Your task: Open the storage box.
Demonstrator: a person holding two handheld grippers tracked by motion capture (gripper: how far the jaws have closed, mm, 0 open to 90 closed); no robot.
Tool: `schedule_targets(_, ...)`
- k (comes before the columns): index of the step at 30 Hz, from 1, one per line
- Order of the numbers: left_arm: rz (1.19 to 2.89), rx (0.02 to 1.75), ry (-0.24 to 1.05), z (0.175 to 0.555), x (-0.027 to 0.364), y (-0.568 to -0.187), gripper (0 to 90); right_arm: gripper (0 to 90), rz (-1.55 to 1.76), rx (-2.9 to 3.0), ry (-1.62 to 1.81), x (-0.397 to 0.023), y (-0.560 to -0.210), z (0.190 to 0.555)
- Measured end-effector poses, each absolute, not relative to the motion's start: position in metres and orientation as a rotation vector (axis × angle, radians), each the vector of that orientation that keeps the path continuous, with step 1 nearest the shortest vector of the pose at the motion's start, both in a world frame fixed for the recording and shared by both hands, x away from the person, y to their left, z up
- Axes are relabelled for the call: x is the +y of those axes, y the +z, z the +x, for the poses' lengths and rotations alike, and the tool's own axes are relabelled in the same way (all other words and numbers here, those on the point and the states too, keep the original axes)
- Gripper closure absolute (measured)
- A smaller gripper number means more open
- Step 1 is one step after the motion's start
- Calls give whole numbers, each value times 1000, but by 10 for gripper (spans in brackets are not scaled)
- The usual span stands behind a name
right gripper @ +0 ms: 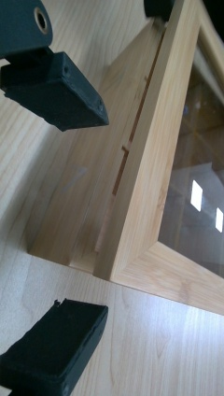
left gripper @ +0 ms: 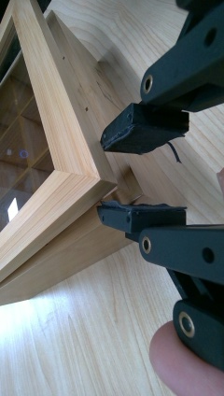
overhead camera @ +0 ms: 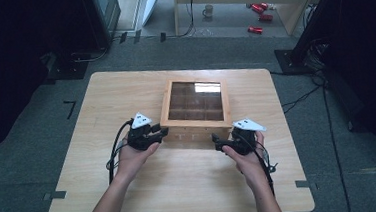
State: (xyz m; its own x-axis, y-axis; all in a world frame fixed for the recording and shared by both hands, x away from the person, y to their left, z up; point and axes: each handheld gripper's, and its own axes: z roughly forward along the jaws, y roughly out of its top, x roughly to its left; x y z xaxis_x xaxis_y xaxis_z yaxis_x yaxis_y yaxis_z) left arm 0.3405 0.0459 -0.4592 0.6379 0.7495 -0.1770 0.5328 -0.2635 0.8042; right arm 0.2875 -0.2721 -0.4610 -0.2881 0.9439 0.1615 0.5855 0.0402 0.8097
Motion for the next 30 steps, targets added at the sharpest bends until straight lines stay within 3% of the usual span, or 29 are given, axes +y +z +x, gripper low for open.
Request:
schedule_targets(9, 1937, 1010, 293, 341, 47, -460, 639, 300, 1519, 1838, 1124, -271, -465, 292)
schedule_targets(18, 1923, 1009, 281, 340, 48, -464, 595, 320, 1445, 1814, 1102, -267, -461, 288)
schedule_targets(20, 1922, 1031, 272, 339, 49, -467, 542, 319, 1437, 1807, 1113, -268, -459, 288)
schedule_targets(26, 1992, 1110, 328, 336, 50, -473, 182, 317, 1409, 1775, 1146, -269, -448, 289)
schedule_targets(30, 1999, 1150, 318, 333, 59, -482, 133, 315, 1381, 1763, 1158, -270, -439, 291)
